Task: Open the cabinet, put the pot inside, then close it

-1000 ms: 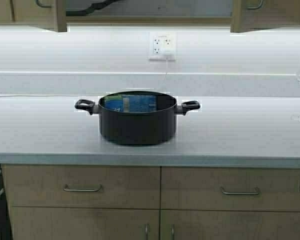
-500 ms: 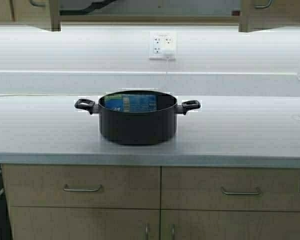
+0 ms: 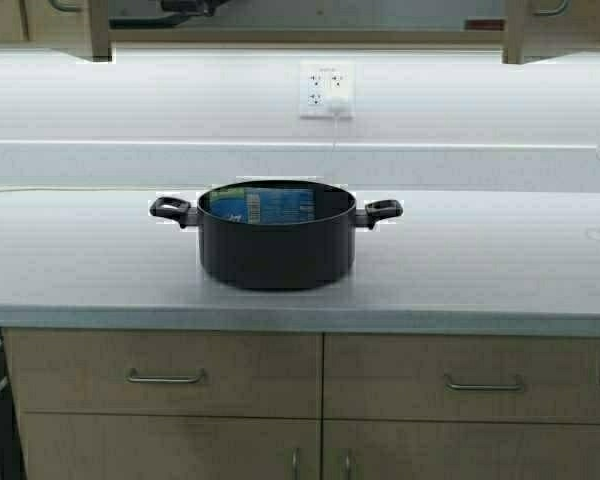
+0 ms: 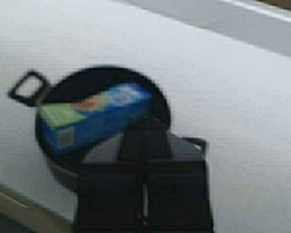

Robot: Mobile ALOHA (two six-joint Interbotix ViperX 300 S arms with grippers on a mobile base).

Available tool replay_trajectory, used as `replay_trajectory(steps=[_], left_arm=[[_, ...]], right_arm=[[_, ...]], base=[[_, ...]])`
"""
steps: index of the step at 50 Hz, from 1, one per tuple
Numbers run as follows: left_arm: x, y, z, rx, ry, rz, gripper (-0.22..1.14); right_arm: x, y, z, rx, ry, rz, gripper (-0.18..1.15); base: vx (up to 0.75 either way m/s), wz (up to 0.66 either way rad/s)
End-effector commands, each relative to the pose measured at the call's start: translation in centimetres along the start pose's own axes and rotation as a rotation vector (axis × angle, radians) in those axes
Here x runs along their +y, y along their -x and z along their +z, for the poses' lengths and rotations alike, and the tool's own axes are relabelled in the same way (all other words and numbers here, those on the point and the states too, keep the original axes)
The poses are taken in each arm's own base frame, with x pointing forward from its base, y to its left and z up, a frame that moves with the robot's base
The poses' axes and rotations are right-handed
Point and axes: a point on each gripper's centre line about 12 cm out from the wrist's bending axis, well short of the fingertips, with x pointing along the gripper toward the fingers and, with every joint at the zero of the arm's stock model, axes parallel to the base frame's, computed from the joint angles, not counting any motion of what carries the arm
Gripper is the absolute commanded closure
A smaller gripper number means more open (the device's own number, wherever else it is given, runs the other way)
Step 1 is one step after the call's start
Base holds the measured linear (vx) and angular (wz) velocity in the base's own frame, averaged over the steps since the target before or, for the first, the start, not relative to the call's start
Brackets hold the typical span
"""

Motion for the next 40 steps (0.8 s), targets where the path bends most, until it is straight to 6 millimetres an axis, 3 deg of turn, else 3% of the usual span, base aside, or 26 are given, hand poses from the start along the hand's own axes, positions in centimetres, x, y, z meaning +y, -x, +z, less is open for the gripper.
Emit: replay_trajectory(steps=[1, 8, 11, 15, 18, 20, 25, 34, 40], left_arm=[[1.8, 2.6, 1.6, -0.088, 0.019, 0.055, 0.89], [1.6, 5.0, 2.1, -0.172, 0.03, 0.066, 0.81], [0.7, 6.2, 2.2, -0.204, 0.054, 0.042, 0.69], [-0.5, 8.0, 2.1, -0.24, 0.106, 0.002, 0.43], [-1.7, 9.3, 1.2, -0.241, 0.155, -0.044, 0.23], [-2.3, 10.1, 0.4, -0.233, 0.196, -0.073, 0.11], [-3.4, 11.8, -2.7, -0.214, 0.327, -0.121, -0.11], [-4.2, 13.6, -10.1, -0.137, 0.547, -0.168, -0.11], [-4.5, 14.0, -14.5, -0.114, 0.633, -0.223, -0.11]], right_arm=[[-2.2, 3.1, 0.9, -0.059, -0.008, -0.067, 0.92], [-1.4, 5.0, 1.2, -0.096, -0.028, -0.055, 0.78], [-0.3, 5.7, 1.1, -0.107, -0.066, -0.026, 0.6], [0.9, 6.8, 0.9, -0.117, -0.148, 0.013, 0.27], [2.0, 7.5, 0.2, -0.116, -0.224, 0.048, 0.02], [2.9, 7.7, -0.6, -0.1, -0.264, 0.074, -0.07], [5.7, 7.6, -3.1, -0.032, -0.343, 0.147, -0.07], [10.8, 7.2, -9.6, -0.047, -0.397, 0.177, -0.07], [11.8, 6.7, -14.0, -0.07, -0.47, 0.13, -0.07]], base=[[0.0, 0.0], [0.0, 0.0], [0.0, 0.0], [0.0, 0.0], [0.0, 0.0], [0.0, 0.0], [0.0, 0.0], [0.0, 0.0], [0.0, 0.0]])
